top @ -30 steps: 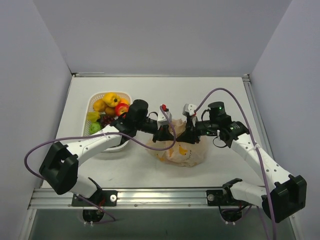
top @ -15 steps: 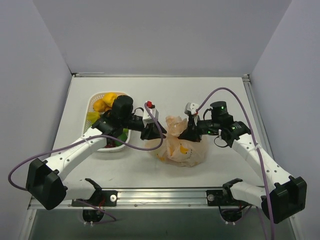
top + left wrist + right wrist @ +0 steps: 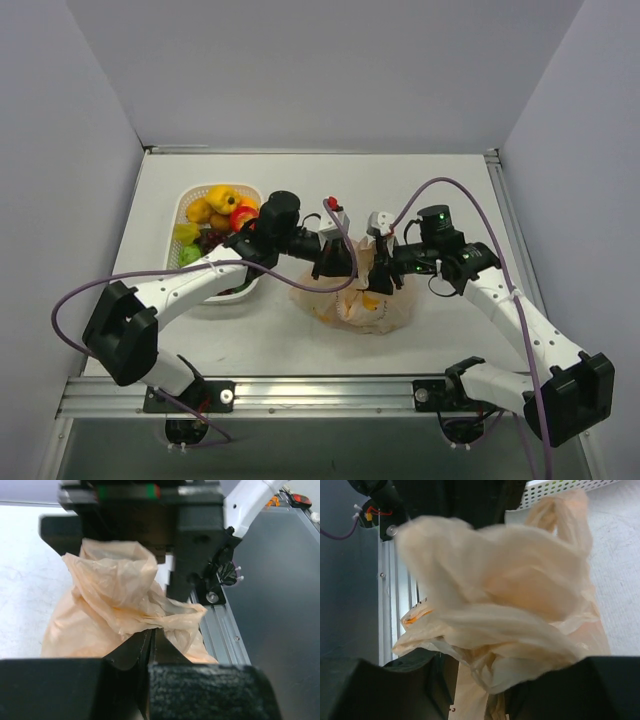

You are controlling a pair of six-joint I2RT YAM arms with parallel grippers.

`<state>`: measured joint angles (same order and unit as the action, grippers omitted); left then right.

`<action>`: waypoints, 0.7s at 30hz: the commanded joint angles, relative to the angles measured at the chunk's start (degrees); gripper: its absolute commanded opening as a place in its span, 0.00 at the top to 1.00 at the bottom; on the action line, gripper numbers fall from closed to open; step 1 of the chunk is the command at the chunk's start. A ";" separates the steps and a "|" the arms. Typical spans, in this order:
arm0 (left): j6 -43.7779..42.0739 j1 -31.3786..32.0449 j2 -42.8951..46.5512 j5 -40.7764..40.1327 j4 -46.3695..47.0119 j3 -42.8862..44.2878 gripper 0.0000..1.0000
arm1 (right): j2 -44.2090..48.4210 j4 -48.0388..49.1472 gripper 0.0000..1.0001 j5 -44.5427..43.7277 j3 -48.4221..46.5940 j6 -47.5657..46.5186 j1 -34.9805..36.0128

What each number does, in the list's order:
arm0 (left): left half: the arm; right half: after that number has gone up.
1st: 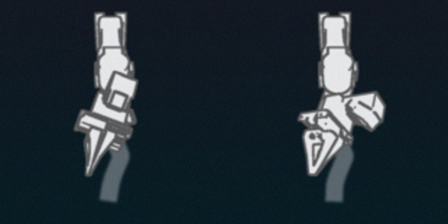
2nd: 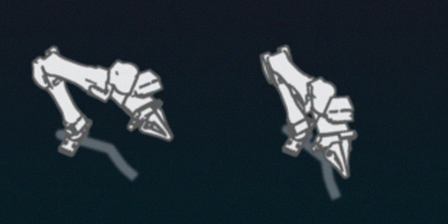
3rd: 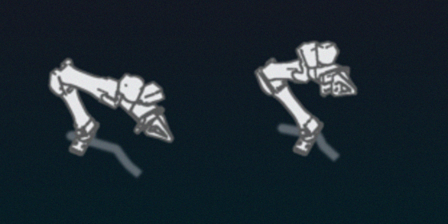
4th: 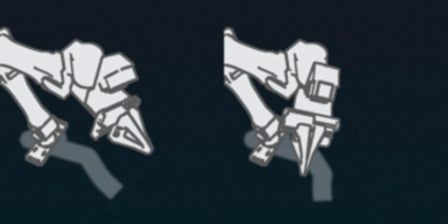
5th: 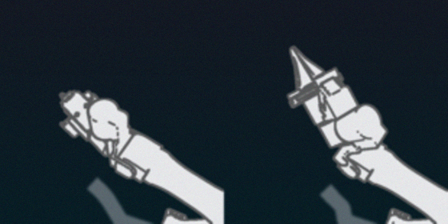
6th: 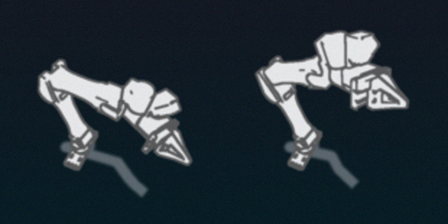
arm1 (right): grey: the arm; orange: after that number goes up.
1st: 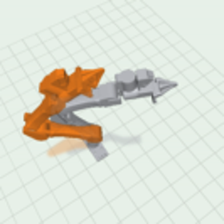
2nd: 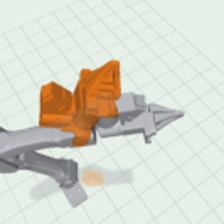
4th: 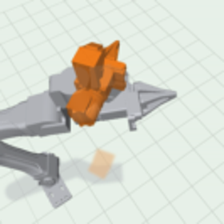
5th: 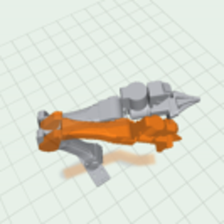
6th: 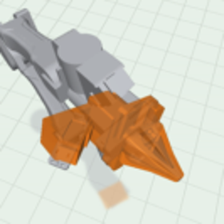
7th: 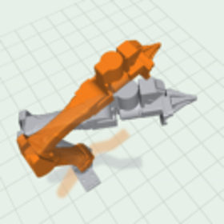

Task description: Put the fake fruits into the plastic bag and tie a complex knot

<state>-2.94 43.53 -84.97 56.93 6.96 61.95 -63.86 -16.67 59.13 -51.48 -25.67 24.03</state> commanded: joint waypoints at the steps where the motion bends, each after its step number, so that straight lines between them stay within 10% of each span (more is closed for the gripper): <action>1: 2.68 0.51 -1.16 -1.99 7.01 4.84 1.00 | 1.28 -3.63 0.63 4.58 -2.66 -4.12 1.37; 10: -0.04 3.05 -3.36 -3.93 3.95 7.13 1.00 | -0.12 -1.45 0.55 3.37 -2.48 -3.17 2.25; 13: -1.46 4.46 -2.40 -3.67 1.30 6.87 1.00 | -0.74 1.02 0.78 2.13 -2.57 -2.10 2.07; 16: -1.80 3.24 -0.56 -3.49 -1.68 6.95 0.87 | -0.31 0.93 1.00 1.60 -2.31 -1.93 1.37; 21: 0.91 -4.31 5.42 3.01 -5.81 7.83 0.49 | 1.10 0.67 1.00 1.16 -0.90 -2.36 0.40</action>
<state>-2.72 43.33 -84.95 55.37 3.73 66.54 -64.12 -18.06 58.48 -51.64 -28.49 25.12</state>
